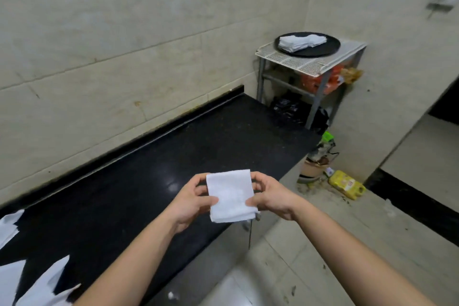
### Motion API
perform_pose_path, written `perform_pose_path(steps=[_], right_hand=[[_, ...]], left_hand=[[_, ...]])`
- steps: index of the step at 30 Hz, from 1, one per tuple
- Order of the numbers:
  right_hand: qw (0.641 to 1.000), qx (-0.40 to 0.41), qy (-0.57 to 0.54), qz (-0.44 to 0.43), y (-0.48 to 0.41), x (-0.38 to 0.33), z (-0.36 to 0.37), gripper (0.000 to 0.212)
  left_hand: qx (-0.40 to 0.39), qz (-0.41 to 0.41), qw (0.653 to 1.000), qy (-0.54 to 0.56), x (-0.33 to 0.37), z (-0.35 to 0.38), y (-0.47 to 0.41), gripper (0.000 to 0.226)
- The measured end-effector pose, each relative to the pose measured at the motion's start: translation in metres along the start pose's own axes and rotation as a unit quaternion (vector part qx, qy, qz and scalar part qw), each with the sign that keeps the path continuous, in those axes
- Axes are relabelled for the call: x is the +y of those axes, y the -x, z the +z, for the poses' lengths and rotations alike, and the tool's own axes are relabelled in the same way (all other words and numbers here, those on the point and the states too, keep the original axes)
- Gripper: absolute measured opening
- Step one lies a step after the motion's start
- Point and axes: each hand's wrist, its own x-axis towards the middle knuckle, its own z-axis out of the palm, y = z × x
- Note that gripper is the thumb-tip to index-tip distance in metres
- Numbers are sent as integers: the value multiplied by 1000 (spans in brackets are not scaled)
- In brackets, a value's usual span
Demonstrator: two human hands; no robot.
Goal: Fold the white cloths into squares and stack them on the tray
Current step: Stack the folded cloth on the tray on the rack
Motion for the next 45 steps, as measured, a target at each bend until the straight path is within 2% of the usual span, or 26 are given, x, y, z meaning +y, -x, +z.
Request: perform_pose_path(steps=[8, 17, 20, 23, 26, 34, 40, 45], right_hand=[[997, 47, -50, -34, 68, 16, -154, 75], [997, 59, -50, -18, 57, 16, -253, 85], [997, 61, -48, -8, 38, 6, -290, 78], [996, 53, -67, 18, 17, -7, -326, 61], [994, 78, -66, 27, -19, -28, -375, 55], [994, 98, -34, 17, -108, -128, -507, 63], [993, 110, -37, -32, -155, -192, -568, 59], [993, 105, -24, -46, -215, -233, -627, 52]], left_hand=[[-49, 12, 999, 6, 20, 161, -44, 66], [-46, 8, 999, -1, 44, 232, -113, 63], [-48, 21, 999, -3, 56, 250, -153, 64], [-53, 33, 998, -14, 66, 268, -197, 66], [-63, 46, 997, -13, 85, 289, -259, 67], [-77, 93, 992, -43, 189, 329, -411, 68], [-37, 120, 992, -17, 254, 352, -481, 64], [29, 145, 989, -7, 294, 369, -548, 61]])
